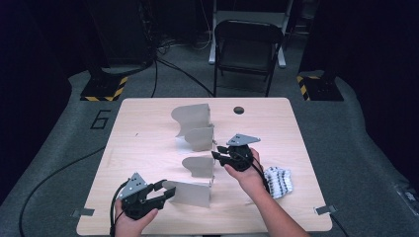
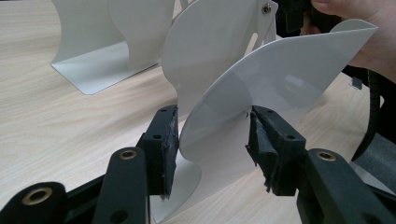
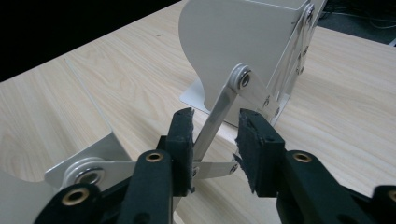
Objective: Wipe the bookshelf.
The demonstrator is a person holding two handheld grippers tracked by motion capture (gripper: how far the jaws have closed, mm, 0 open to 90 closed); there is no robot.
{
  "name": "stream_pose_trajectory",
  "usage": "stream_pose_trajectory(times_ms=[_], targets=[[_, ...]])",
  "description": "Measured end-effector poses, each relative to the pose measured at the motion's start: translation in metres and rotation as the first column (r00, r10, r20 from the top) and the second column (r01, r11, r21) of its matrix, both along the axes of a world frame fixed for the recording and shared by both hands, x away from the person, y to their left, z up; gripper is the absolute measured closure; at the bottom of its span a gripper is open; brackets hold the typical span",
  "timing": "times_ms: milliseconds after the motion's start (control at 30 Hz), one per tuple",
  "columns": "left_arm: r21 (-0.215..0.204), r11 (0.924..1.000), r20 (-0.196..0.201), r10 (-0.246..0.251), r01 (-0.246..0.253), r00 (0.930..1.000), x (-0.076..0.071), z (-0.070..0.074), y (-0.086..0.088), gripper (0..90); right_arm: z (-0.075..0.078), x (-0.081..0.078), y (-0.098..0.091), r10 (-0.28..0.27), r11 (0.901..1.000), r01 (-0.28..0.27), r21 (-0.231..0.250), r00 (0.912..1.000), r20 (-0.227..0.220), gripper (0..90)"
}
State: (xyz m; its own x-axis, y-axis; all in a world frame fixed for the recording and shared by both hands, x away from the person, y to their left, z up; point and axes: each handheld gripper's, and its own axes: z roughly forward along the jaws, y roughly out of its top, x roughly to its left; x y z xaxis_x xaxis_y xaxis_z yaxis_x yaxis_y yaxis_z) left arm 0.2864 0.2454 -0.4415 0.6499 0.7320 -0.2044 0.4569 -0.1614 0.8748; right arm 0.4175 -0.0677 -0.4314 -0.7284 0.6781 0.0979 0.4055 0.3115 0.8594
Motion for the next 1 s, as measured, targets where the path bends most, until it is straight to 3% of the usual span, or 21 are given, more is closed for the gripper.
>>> stream_pose_trajectory(times_ms=[100, 367, 533, 633, 1000], targets=[[-0.001, 0.9998, 0.007, 0.022, -0.022, 0.9997, -0.001, 0.001, 0.0, 52.1, -0.001, 0.005, -0.001, 0.001, 1.0, -0.001, 0.006, 1.0, -0.003, 59.3], [-0.045, 0.998, 0.019, 0.044, -0.043, 0.9988, -0.003, 0.009, 0.003, 48.4, -0.004, 0.006, 0.007, 0.014, 0.9997, -0.013, 0.021, 0.9989, -0.045, 72.3], [-0.012, 0.9991, 0.028, 0.041, -0.04, 0.9988, -0.001, 0.008, 0.002, 51.1, -0.005, 0.007, 0.004, 0.015, 0.9987, -0.011, 0.049, 0.9969, -0.078, 73.7], [-0.022, 0.9981, 0.023, 0.058, -0.058, 0.998, -0.001, 0.008, 0.002, 50.8, -0.006, 0.005, 0.0, 0.012, 0.9976, -0.006, 0.069, 0.9961, -0.087, 74.1], [-0.038, 0.9967, 0.014, 0.072, -0.072, 0.9973, -0.004, 0.014, 0.001, 45.9, -0.009, -0.016, -0.008, -0.049, 0.9954, 0.053, 0.079, 0.9973, -0.054, 74.3]])
